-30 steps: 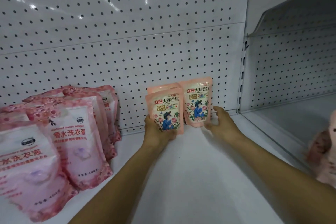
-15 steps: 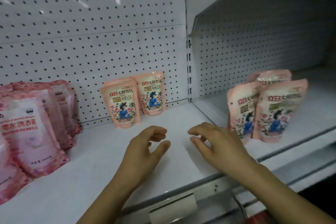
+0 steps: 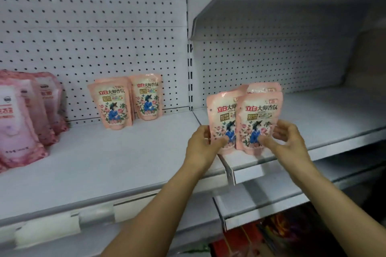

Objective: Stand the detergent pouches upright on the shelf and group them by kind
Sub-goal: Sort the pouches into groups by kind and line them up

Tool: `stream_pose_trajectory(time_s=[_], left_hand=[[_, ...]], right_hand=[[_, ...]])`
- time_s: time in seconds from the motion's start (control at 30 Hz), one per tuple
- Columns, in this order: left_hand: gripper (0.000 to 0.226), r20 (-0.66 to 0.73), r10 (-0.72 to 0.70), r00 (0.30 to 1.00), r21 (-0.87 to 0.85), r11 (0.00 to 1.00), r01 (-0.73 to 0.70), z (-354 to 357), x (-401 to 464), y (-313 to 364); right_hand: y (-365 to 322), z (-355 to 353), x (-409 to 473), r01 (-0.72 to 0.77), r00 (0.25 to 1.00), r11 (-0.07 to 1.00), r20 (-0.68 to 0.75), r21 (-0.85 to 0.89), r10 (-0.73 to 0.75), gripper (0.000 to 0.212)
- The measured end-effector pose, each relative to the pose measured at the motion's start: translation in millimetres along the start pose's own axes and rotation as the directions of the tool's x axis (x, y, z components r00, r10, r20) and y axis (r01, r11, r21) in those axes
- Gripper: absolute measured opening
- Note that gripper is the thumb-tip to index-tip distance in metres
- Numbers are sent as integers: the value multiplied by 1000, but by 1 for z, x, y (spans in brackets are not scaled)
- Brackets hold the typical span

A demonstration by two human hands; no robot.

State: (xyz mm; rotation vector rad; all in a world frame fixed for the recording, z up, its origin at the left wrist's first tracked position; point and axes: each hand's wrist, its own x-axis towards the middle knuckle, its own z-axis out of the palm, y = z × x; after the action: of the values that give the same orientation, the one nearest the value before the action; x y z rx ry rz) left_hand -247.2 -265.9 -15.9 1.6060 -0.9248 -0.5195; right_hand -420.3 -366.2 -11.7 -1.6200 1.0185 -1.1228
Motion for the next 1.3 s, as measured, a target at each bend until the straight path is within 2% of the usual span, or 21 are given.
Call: stream_pose_trajectory(time_s=[0.07,0.17,0.23,0.33,0.47,0.63,0.77,0.93,1.0,1.13,1.3], left_hand=[[31,-27,12,1000,49,999,-11,-2,5,-2],[38,-16,86,996,111,990,-84,-14,5,-4],[29,-5,103,995,128,987,-102,-27,5,-8],[22,-17,84,996,120,989,-82,-56,9,-17],[14,-95,59,994,100,994,-50,-119,11,-28],[14,-267,-3,964,86,996,27,-211,19,-45],[17,-338,-14,941,106,993,53,-261,30,-61],[13,-364,-38,930,99,992,80,-289,51,-77],[13,-370,-54,928,82,993,90,-292,60,-79],[16,-369,-73,927,59,993,101,-292,80,-81],[19,-360,-58,931,26,997,72,-285,94,-82]], right_hand=[[1,2,7,-32,999,999,40,19,31,50],[3,6,8,-36,997,999,67,20,35,27],[8,8,7,-44,996,998,77,42,41,13],[6,18,4,-20,995,996,104,87,11,6],[-11,57,1,79,982,991,162,105,-95,4],[-45,151,24,121,947,978,276,170,-165,7],[-58,235,52,-14,940,978,337,210,-59,12],[-46,306,87,-137,924,981,375,140,76,8],[-41,320,96,-176,920,977,372,116,122,9],[-40,328,108,-162,922,985,364,56,131,6],[-39,324,109,-228,879,972,442,62,178,12]])
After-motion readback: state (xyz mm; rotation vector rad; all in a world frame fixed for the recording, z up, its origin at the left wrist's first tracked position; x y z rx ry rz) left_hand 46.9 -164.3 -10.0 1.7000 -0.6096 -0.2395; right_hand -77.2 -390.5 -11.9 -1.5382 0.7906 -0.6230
